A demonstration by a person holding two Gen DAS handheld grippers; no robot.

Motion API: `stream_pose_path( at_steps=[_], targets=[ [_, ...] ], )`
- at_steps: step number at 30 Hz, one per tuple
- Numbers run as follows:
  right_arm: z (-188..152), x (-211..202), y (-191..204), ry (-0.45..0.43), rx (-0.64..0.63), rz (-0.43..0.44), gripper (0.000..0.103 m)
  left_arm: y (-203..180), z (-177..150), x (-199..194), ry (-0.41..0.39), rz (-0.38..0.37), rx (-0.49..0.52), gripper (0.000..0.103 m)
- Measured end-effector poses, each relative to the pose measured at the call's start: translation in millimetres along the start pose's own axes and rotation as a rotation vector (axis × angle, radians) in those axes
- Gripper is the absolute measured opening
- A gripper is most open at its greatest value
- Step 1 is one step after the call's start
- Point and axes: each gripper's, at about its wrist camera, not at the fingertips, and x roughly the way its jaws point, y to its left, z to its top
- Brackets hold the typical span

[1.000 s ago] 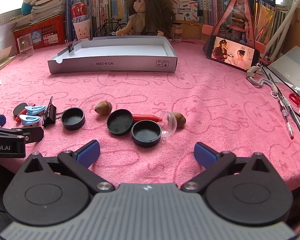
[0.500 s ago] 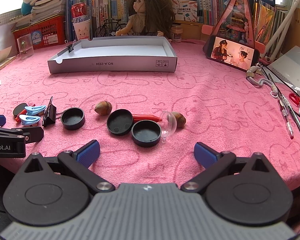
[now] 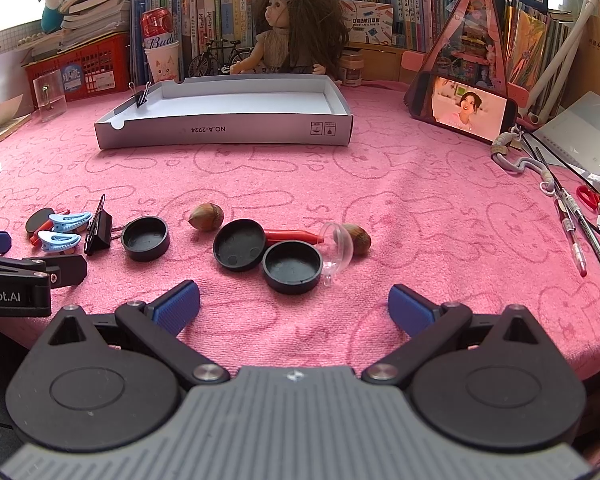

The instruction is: Organize rigid objects

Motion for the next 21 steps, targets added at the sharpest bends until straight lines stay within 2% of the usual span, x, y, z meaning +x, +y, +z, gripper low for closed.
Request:
stream_pose_path(
  at_steps=[17,21],
  targets=[
    [-7.3,-4.6,-1.9,-0.053,-0.003,0.001,0.103,4.5,-9.3,-4.2,-0.064,-0.025,0.026,0.103],
    [-8.1,-5.5,-1.2,-0.065,-0.017,0.002,0.103,6.3,-8.9,-5.2,-0.058,-0.025,0.023,0.102]
  ],
)
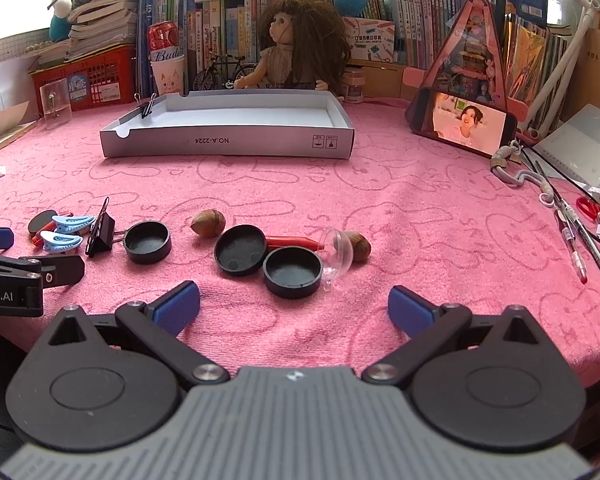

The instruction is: Organize rigid objects

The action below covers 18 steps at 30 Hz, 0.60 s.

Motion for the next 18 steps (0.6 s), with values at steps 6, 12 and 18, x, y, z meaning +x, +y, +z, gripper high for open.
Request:
stream_pose_path(
  at_steps=[6,12,18],
  targets=[
    [0.7,-4.7,1.1,-0.037,-0.015,-0.003,0.102,4.2,2.0,-5.4,-0.026,0.011,-0.015,0.080],
    [0.5,-9.4,3.0,-0.067,-0.015,0.006,0.090,0.9,2.4,-12.8,-0.075,-0.012,0.003,0.050],
    [1.9,-9.5,-2.5,-0.073,0.007,0.010,0.081,-6.2,2.5,-22.5,-0.121,-0.068,0.028,0.041]
  ],
)
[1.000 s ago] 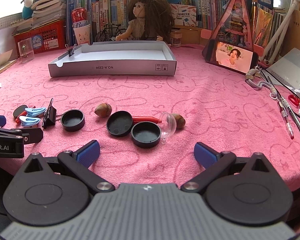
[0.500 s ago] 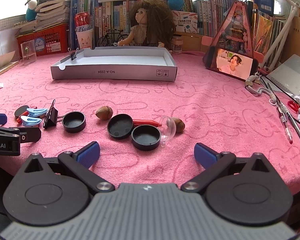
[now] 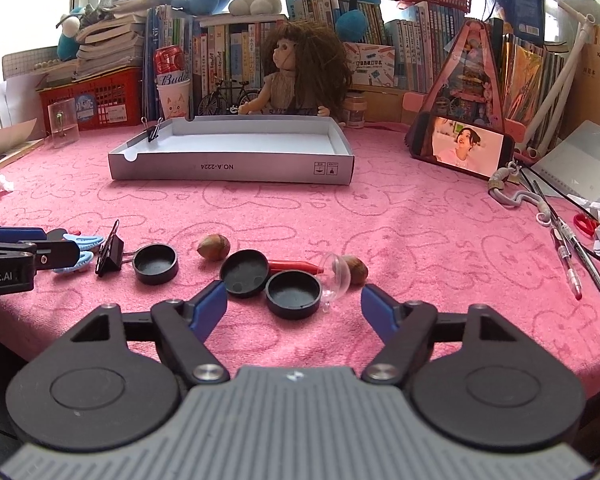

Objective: Organize rigid objects
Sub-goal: 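Close the left tool on a light blue hair clip while the right tool grasps a black cap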

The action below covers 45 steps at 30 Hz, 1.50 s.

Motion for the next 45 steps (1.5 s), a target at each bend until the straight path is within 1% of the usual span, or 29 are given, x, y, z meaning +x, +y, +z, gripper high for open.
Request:
stream_pose_path(
  at_steps=[4,6,9,11,14,17,19,25,29,32,35,40,42,45],
  targets=[
    [0.4,1.5,-3.1,0.005,0.010,-0.005,0.074,-5.1,-0.1,-1.8,-0.003,-0.037,0.013,0.038],
    [0.4,2.2,-4.1,0.007,0.020,-0.002,0.070,-5.3,-1.0,-1.4,0.005,-0.043,0.013,0.032],
    [0.7,2.3,-4.6,0.006,0.033,0.006,0.059,-3.6,-1.3,-0.3,0.021,-0.045,-0.002,0.026],
    [0.9,1.2,-3.3,-0.002,0.035,0.005,0.052,-0.8,-1.6,0.2,0.029,-0.046,-0.014,0.025],
    [0.9,-1.0,-1.4,-0.012,0.027,0.008,0.049,1.0,-1.8,1.2,0.031,-0.043,-0.017,0.025],
    [0.1,-2.8,0.1,-0.015,0.026,0.020,0.045,2.1,-2.8,6.7,0.052,-0.039,-0.018,0.026],
    [-0.4,-3.3,1.3,-0.016,0.024,0.024,0.045,3.6,-3.9,10.4,0.066,-0.041,-0.026,0.026],
    [-2.0,-6.7,2.7,-0.018,0.027,0.035,0.042,5.1,-5.1,13.5,0.056,-0.049,-0.028,0.026],
    [-3.3,-5.5,5.2,-0.009,0.012,0.042,0.041,3.3,-5.3,14.9,0.048,-0.045,-0.020,0.025],
    [-2.7,-1.5,4.5,0.003,0.014,0.038,0.041,3.3,-5.7,15.0,0.046,-0.045,-0.021,0.023],
    [-0.6,5.1,1.1,0.023,0.034,0.052,0.041,2.5,-5.8,14.7,0.041,-0.047,-0.019,0.021],
    [2.7,13.2,1.4,0.018,0.027,0.058,0.041,-0.3,-5.2,15.4,0.034,-0.047,-0.009,0.019],
    [3.9,15.4,2.0,0.017,0.022,0.056,0.037,-0.2,-4.7,14.8,0.028,-0.052,-0.019,0.018],
    [5.5,15.0,1.8,0.021,0.026,0.068,0.037,-1.0,-1.7,12.5,0.006,-0.062,-0.026,0.017]
  ],
)
